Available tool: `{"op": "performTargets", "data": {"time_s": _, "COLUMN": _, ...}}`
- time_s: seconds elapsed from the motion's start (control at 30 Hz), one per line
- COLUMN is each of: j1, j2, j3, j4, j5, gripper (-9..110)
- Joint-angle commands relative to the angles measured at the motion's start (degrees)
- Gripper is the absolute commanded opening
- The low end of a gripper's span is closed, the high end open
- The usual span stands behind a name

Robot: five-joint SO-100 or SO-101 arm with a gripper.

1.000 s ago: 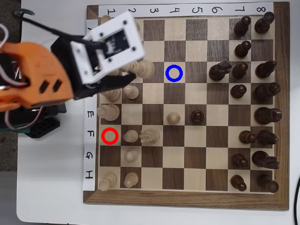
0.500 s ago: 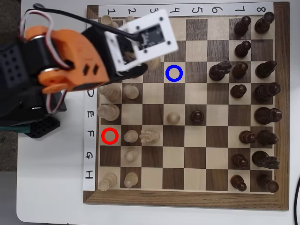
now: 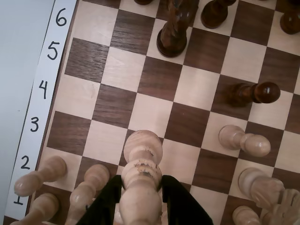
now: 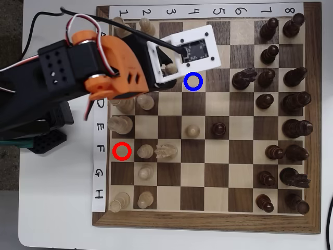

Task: Move the piece to destination

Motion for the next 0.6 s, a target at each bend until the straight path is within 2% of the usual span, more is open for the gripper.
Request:
{"op": "performTargets", "data": {"time_s": 0.0, "j1": 0.6, "j2": -0.9, "j3": -0.4, "j4": -1.1, "j5": 0.3, "gripper": 0}}
{"op": "performTargets", "data": {"time_s": 0.57, "j1": 1.1, "j2": -15.3, "j3": -13.7, "j4": 1.0, "j5": 2.4, "gripper": 0}}
